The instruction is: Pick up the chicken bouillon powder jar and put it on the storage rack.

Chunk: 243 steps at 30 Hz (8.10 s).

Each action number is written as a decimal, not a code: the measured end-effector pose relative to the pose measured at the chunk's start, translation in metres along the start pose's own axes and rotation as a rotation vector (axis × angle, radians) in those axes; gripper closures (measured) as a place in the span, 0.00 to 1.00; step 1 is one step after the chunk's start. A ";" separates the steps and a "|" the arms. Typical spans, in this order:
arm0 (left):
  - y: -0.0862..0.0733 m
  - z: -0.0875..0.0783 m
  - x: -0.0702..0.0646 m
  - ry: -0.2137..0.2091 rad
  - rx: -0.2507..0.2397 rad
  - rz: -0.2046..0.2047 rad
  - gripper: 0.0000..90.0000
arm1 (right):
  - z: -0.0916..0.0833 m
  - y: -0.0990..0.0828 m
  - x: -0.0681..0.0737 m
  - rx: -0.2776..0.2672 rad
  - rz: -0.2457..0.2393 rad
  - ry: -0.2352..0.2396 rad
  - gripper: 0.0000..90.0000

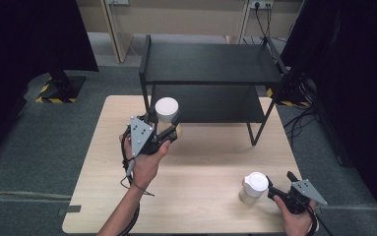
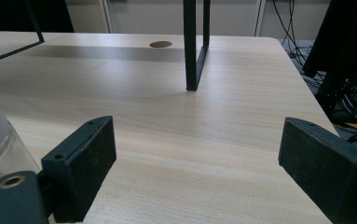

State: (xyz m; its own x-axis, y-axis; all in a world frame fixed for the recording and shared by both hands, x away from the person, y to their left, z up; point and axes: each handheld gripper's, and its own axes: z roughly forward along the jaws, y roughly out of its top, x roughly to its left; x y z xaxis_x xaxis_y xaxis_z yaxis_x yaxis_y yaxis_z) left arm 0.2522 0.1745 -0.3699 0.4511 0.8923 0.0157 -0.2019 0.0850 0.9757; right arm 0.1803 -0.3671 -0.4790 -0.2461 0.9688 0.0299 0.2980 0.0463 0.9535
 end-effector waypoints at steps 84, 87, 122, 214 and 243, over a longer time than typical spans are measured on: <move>0.115 0.082 0.003 0.092 -0.076 0.013 0.38 | 0.001 0.001 -0.001 0.004 0.005 0.005 0.12; 0.117 0.086 0.005 0.099 -0.075 0.010 0.38 | 0.001 0.001 -0.002 0.004 0.007 0.006 0.12; 0.120 0.126 0.024 0.173 0.019 0.030 0.37 | 0.001 0.001 -0.001 0.005 -0.006 0.010 0.12; -0.048 -0.027 0.006 0.014 0.070 -0.002 0.14 | 0.002 0.002 0.002 0.010 -0.030 0.007 0.12; -0.125 -0.072 -0.001 0.024 0.250 -0.063 0.14 | 0.002 0.002 0.002 0.007 -0.033 0.011 0.12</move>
State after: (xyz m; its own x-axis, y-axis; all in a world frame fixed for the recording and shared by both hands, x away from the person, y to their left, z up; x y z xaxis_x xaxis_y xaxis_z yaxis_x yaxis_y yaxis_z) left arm 0.2148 0.1948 -0.5073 0.4343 0.8995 -0.0487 0.0484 0.0307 0.9984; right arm 0.1822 -0.3645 -0.4780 -0.2658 0.9640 0.0014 0.2956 0.0801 0.9519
